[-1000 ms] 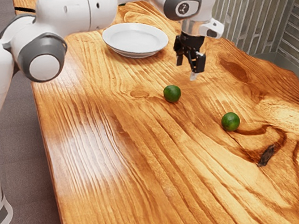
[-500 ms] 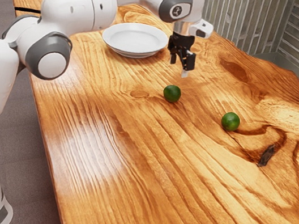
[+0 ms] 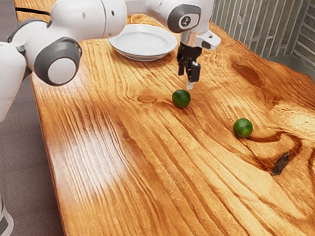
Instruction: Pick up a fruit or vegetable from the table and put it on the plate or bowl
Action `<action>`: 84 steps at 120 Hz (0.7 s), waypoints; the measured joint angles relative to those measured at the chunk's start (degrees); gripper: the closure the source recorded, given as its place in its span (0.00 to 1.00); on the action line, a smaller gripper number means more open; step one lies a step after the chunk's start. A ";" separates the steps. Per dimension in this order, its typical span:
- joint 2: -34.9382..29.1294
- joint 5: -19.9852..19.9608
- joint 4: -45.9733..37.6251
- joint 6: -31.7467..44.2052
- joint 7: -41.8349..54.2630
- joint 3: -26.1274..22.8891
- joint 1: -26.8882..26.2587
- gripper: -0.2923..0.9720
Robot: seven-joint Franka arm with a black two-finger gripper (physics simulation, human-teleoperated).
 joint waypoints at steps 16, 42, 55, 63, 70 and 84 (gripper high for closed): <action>0.21 -0.34 -1.46 0.17 1.51 0.07 -0.13 0.23; 0.56 -0.59 -3.43 0.38 3.35 0.10 -0.19 0.23; 1.41 -0.86 -3.54 0.45 4.05 0.09 -0.15 0.23; 1.77 -1.05 -3.54 0.49 4.42 0.10 -0.10 0.23; 2.20 -1.19 -3.52 0.52 4.71 0.10 -0.07 0.23; 2.82 -1.56 -3.48 0.56 5.21 0.10 -0.05 0.23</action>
